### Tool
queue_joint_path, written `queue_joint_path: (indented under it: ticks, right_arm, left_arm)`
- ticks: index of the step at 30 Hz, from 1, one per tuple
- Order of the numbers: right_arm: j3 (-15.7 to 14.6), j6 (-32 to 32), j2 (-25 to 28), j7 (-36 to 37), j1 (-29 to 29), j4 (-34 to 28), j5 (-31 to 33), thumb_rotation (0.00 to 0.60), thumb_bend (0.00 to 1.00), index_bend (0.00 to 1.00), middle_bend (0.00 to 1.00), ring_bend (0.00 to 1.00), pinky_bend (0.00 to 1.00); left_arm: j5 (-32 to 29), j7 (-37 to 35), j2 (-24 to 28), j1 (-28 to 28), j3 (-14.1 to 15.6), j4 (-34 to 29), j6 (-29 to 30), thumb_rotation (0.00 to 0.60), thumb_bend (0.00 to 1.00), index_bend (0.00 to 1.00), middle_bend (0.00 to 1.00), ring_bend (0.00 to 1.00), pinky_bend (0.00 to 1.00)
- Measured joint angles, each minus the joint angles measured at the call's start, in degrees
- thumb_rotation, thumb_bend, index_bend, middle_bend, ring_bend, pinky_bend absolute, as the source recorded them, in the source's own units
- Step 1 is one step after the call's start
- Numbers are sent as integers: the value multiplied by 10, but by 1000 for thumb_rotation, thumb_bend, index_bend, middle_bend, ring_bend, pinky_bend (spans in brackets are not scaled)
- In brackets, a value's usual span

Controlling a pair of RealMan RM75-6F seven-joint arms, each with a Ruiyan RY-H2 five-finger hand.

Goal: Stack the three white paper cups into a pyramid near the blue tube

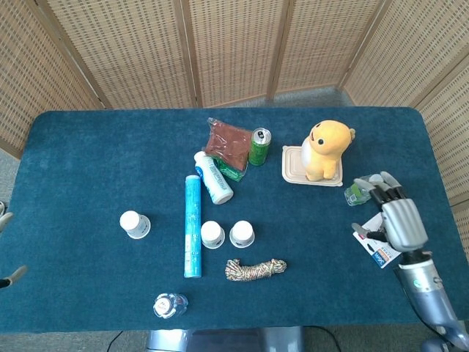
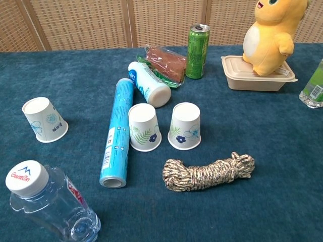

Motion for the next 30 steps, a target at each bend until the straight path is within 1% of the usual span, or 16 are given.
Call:
queue_joint_path:
  ticks: [4,8,14,21,30]
  right_arm:
    - [-13,24,3,-18,-26,9,-5,600,0,121,244,172,136]
    - [-25,51,-3,-19,-54,17,-17,600,0,116,242,160,136]
    - [-35,74,0,-17,-77,-2,-35,600,0,115,242,160,136]
    - [-32,98,9,-29,-90,-20,-58,600,0,120,242,160,135]
    - [-23,102,17,-5,-97,-26,-60,600,0,120,242,160,136]
  left_arm:
    - [-2,2,0,-2,0,2,-9,600,223,0,0,0,0]
    - [-7,3,1,-6,-3,0,-14,600,223,0,0,0,0]
    - [-13,9,7,-13,-9,-14,-22,600,222,0,0,0,0]
    - [-23,53,12,-34,-16,-41,-60,600,222,0,0,0,0]
    - [-51,134,-2,-74,-27,-89,-128,600,222,0,0,0,0]
